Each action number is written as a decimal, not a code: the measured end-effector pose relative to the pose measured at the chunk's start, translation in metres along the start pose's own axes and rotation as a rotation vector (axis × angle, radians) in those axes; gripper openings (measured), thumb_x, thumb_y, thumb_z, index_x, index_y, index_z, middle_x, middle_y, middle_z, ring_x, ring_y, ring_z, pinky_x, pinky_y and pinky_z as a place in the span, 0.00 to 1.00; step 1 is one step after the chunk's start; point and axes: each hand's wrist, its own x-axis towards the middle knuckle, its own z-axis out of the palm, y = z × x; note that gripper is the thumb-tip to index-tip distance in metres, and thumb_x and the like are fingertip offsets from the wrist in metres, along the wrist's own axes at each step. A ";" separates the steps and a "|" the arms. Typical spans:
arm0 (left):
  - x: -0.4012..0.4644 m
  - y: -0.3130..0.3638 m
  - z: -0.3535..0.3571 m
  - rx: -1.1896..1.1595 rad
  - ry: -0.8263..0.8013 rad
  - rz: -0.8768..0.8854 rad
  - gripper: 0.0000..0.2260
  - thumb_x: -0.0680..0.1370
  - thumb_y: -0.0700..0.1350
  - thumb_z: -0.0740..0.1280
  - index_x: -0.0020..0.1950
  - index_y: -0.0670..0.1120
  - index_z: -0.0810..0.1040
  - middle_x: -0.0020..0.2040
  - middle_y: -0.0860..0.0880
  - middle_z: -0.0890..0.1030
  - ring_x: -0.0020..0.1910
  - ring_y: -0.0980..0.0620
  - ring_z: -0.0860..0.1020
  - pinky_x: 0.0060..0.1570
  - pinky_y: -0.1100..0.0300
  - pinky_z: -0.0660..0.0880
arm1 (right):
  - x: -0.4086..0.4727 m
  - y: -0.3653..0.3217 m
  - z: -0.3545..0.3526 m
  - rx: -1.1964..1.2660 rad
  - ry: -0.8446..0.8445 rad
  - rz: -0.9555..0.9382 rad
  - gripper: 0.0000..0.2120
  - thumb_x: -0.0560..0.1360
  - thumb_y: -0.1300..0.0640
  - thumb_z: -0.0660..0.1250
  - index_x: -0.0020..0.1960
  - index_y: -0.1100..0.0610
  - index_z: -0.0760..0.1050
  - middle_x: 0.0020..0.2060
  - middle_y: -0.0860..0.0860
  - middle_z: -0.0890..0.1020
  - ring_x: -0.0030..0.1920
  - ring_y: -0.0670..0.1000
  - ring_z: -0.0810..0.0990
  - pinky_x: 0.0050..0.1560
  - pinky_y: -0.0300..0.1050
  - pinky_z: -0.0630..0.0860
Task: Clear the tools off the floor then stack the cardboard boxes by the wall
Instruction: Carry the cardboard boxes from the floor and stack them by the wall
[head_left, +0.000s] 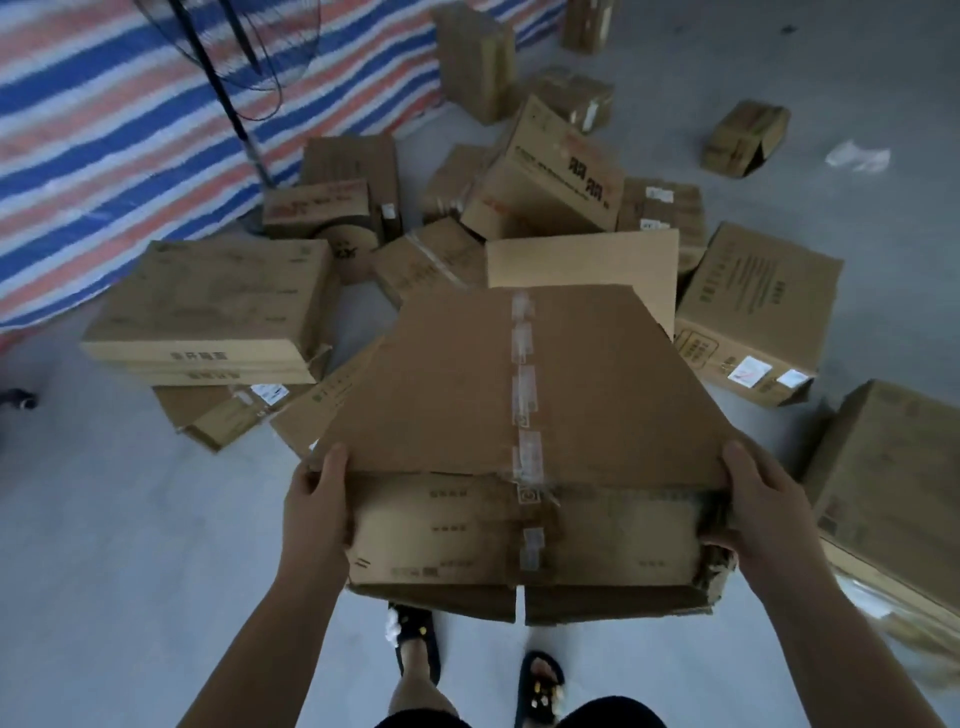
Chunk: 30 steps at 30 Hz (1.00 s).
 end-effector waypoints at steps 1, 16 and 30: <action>-0.009 -0.003 -0.004 -0.021 0.023 -0.007 0.09 0.80 0.53 0.60 0.56 0.49 0.70 0.40 0.53 0.71 0.35 0.55 0.68 0.41 0.52 0.69 | -0.003 0.001 -0.004 -0.013 -0.020 -0.018 0.14 0.80 0.49 0.56 0.63 0.45 0.72 0.45 0.40 0.75 0.46 0.50 0.75 0.52 0.65 0.77; -0.102 -0.083 -0.122 -0.305 0.394 -0.055 0.13 0.78 0.56 0.62 0.49 0.45 0.74 0.45 0.45 0.75 0.43 0.46 0.74 0.43 0.49 0.70 | -0.057 0.009 0.031 -0.218 -0.382 -0.141 0.24 0.78 0.42 0.59 0.70 0.51 0.66 0.60 0.53 0.74 0.58 0.62 0.74 0.57 0.65 0.74; -0.280 -0.227 -0.356 -0.617 0.919 -0.084 0.08 0.78 0.53 0.63 0.48 0.48 0.74 0.43 0.48 0.76 0.40 0.49 0.75 0.36 0.54 0.72 | -0.300 0.098 0.130 -0.406 -0.898 -0.187 0.20 0.80 0.47 0.57 0.71 0.50 0.65 0.65 0.50 0.71 0.66 0.61 0.69 0.56 0.65 0.74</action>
